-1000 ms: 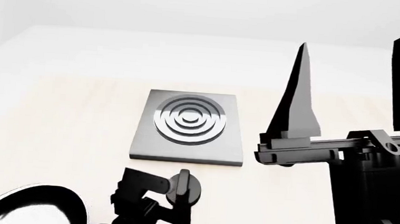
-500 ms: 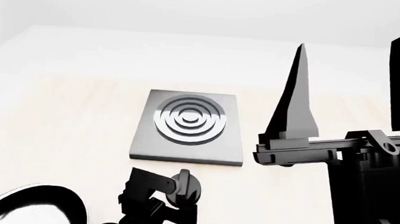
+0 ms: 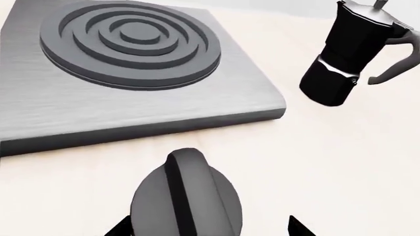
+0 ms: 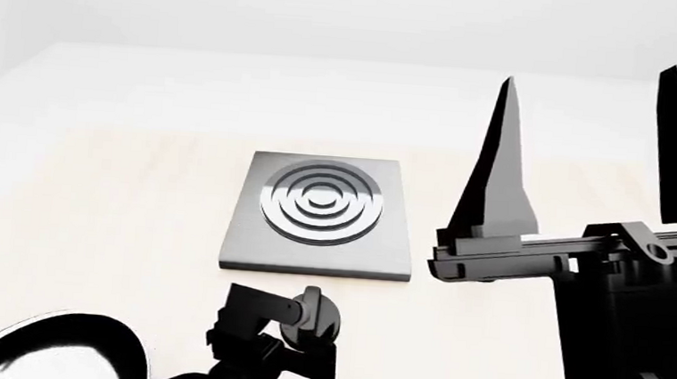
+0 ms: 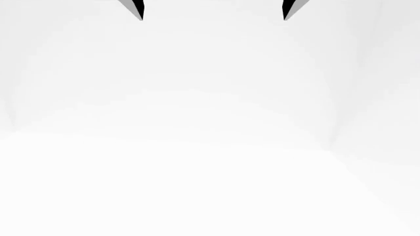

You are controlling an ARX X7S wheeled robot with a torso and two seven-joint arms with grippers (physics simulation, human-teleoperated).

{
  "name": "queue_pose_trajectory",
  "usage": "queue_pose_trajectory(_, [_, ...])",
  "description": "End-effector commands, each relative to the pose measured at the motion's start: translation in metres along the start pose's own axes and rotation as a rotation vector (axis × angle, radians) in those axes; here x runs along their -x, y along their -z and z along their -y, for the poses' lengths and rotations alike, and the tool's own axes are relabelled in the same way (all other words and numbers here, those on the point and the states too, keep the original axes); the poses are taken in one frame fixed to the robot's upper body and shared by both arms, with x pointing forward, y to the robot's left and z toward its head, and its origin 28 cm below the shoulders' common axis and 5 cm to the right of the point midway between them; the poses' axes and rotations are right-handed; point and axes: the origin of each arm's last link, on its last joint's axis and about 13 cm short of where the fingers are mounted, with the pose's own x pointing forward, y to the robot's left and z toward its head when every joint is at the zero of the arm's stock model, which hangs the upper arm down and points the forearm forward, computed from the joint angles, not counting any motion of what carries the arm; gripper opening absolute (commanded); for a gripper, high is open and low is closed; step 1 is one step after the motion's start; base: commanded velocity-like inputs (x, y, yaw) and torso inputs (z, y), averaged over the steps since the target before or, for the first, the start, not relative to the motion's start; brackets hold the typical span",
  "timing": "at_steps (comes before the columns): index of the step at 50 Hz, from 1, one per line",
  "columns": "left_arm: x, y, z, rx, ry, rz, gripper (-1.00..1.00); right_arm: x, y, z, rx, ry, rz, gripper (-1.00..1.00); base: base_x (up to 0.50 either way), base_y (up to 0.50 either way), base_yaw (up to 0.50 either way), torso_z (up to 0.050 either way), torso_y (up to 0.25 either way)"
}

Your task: Turn on the stove and put the moka pot on it.

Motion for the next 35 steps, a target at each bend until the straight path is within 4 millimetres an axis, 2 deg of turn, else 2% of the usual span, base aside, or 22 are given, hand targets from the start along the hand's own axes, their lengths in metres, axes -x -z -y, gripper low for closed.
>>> queue_pose_trajectory(1, [-0.0068, 0.0045, -0.0023, 0.008, -0.006, -0.017, 1.00, 0.0001, 0.0002, -0.0005, -0.001, -0.002, -0.001, 1.00, 0.00, 0.00, 0.00, 0.000, 0.000])
queue_pose_trajectory(35, [-0.0155, 0.0115, 0.0027, -0.011, 0.016, -0.043, 1.00, 0.0002, -0.0012, 0.0001, -0.001, -0.005, 0.002, 1.00, 0.00, 0.00, 0.00, 0.000, 0.000])
